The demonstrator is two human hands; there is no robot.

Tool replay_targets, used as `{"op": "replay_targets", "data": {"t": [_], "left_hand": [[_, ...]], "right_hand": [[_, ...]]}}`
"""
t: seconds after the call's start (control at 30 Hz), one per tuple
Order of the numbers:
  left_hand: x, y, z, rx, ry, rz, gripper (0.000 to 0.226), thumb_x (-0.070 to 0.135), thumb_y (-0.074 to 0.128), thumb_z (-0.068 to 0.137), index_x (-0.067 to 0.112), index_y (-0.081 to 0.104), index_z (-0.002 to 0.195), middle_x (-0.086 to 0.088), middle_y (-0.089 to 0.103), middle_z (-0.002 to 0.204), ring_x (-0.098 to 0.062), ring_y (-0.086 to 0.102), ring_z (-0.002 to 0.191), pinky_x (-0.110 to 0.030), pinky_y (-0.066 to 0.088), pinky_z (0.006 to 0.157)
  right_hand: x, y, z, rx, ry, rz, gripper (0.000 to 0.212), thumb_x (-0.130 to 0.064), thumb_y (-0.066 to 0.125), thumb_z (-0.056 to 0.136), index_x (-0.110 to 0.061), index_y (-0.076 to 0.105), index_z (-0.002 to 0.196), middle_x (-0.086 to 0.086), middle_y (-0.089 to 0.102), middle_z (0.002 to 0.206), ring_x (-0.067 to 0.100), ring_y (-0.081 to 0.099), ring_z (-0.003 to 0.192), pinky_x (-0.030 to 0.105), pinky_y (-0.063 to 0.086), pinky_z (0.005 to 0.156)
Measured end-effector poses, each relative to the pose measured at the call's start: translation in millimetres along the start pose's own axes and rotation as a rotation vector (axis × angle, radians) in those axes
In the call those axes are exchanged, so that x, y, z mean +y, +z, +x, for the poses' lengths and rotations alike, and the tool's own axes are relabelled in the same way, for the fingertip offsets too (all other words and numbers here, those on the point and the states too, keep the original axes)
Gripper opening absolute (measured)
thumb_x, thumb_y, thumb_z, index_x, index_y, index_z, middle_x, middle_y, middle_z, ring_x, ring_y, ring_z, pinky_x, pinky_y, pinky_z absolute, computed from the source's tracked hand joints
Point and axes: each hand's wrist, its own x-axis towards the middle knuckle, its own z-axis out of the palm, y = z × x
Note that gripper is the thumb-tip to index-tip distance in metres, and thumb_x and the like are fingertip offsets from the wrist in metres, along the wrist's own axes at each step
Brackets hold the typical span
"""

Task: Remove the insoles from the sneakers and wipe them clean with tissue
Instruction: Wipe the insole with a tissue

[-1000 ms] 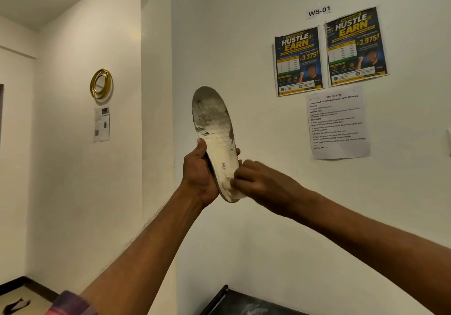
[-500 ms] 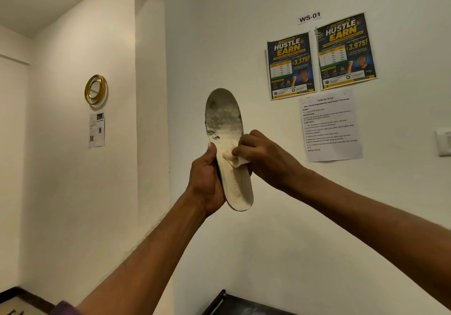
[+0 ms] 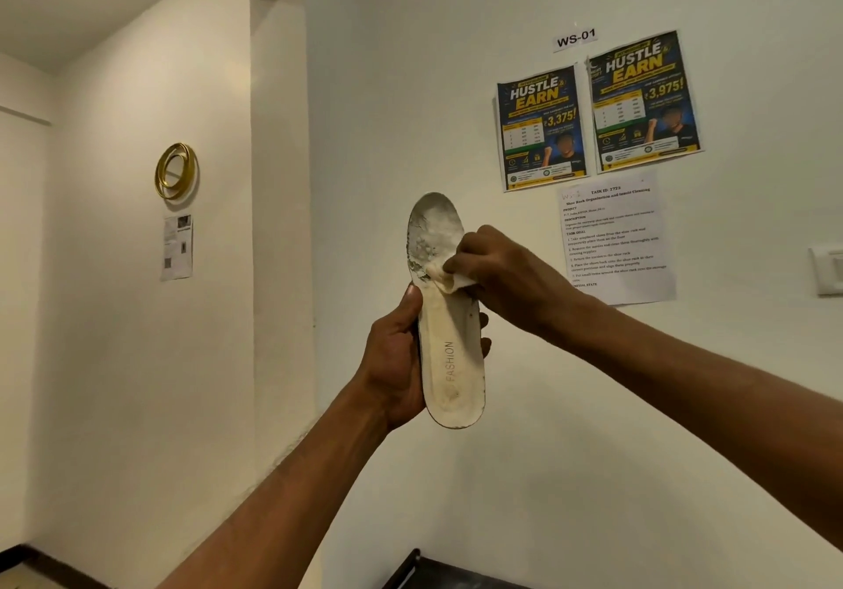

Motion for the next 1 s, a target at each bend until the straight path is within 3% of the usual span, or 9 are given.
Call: {"op": "replay_targets", "data": {"t": [0.13,0.27,0.4,0.53,0.67,0.8,0.93,1.0], "left_hand": [[-2.3,-0.7,-5.0,-0.028,-0.049,0.033,0.060,0.054,0.037,0.103,0.014,0.054,0.145,-0.019,0.062,0.130,-0.035,0.060,0.114,-0.050,0.052,0.095],[-3.9,-2.4,-6.8,-0.041,-0.060,0.024,0.060,0.054,0.038,0.103,0.014,0.053,0.146,-0.020,0.062,0.128,-0.036,0.060,0.112,-0.048,0.054,0.092],[-4.8,-3.3,-9.5,-0.051,-0.087,0.038,0.061,0.055,0.039,0.102,0.014,0.054,0.145,-0.021,0.061,0.129,-0.036,0.061,0.112,-0.048,0.056,0.090],[-6.3,-4.7,-10.8,-0.063,-0.098,0.065,0.061,0.055,0.037,0.103,0.013,0.055,0.143,-0.021,0.061,0.129,-0.036,0.061,0.112,-0.048,0.055,0.091],[-7.1,-6.5,-13.8,-0.072,-0.125,0.095,0.062,0.055,0.035,0.103,0.012,0.057,0.142,-0.020,0.062,0.128,-0.034,0.063,0.112,-0.050,0.051,0.096],[-8.0,-8.5,-14.8,-0.085,-0.129,0.131,0.061,0.055,0.034,0.104,0.014,0.055,0.143,-0.018,0.064,0.127,-0.034,0.065,0.110,-0.051,0.049,0.098],[-8.1,-11.0,-16.6,-0.076,-0.136,0.134,0.061,0.056,0.036,0.103,0.014,0.058,0.141,-0.019,0.063,0.127,-0.035,0.063,0.113,-0.051,0.048,0.098],[-8.5,-13.0,-16.4,-0.077,-0.125,0.146,0.060,0.056,0.036,0.103,0.015,0.059,0.140,-0.019,0.064,0.126,-0.036,0.062,0.112,-0.051,0.050,0.096]], "right_hand": [[11.9,-4.2,7.6,0.185,0.180,0.037,0.021,0.002,0.078,0.079,-0.003,0.074,0.099,0.018,0.068,0.094,0.032,0.064,0.088,0.040,0.057,0.068],[5.3,-1.0,8.3,0.058,0.053,0.018,0.025,-0.004,0.081,0.078,-0.002,0.073,0.102,0.017,0.068,0.098,0.029,0.063,0.089,0.036,0.056,0.067],[13.8,-3.9,14.9,0.239,0.225,0.060,0.022,-0.002,0.079,0.080,-0.002,0.074,0.101,0.018,0.069,0.094,0.032,0.066,0.085,0.045,0.058,0.068],[1.6,-2.5,16.0,0.107,0.089,0.055,0.020,-0.007,0.078,0.082,-0.002,0.074,0.101,0.018,0.068,0.097,0.031,0.064,0.089,0.039,0.057,0.069],[15.9,-3.7,27.8,0.301,0.282,0.072,0.016,-0.002,0.076,0.081,-0.005,0.076,0.097,0.015,0.069,0.090,0.029,0.066,0.081,0.033,0.054,0.067],[0.6,2.0,28.8,0.124,0.096,0.055,0.014,-0.002,0.075,0.083,-0.004,0.075,0.098,0.015,0.068,0.096,0.027,0.064,0.088,0.034,0.055,0.069],[11.1,0.4,34.4,0.281,0.249,0.078,0.014,0.000,0.074,0.083,-0.004,0.076,0.096,0.016,0.069,0.092,0.030,0.066,0.083,0.034,0.055,0.067],[3.2,3.1,31.8,0.167,0.143,0.074,0.015,0.000,0.073,0.085,-0.005,0.075,0.098,0.015,0.068,0.097,0.027,0.064,0.088,0.033,0.055,0.069]]}}
